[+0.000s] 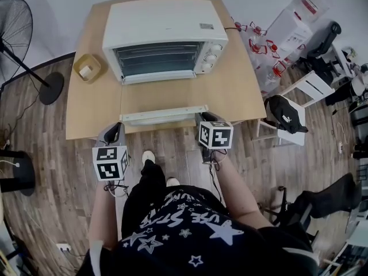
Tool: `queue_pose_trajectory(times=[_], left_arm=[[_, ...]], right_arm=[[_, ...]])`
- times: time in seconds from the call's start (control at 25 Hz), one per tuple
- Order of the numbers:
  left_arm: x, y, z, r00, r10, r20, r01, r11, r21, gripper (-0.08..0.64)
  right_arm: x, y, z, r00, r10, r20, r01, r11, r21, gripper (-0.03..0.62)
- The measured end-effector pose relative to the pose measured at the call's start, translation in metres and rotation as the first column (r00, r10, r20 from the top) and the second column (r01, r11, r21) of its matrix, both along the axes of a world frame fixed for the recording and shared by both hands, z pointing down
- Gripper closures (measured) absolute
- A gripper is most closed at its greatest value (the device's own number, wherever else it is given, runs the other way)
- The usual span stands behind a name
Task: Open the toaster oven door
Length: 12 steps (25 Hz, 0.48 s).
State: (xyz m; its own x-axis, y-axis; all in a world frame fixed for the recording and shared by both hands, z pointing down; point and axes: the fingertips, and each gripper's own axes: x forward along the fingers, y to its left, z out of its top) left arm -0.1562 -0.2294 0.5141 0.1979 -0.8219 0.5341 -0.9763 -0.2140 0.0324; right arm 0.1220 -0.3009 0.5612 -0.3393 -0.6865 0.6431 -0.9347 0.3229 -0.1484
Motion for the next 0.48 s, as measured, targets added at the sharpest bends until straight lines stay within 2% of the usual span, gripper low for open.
queue_pose_trajectory(times=[0.48], left_arm=[[0.002,0.001,0.020,1.000,0.023,0.001,-0.023,0.999,-0.046,0.540]], right_arm=[[0.003,0.010,0.042,0.999,0.012,-0.030,-0.014,0.999,-0.051,0.522]])
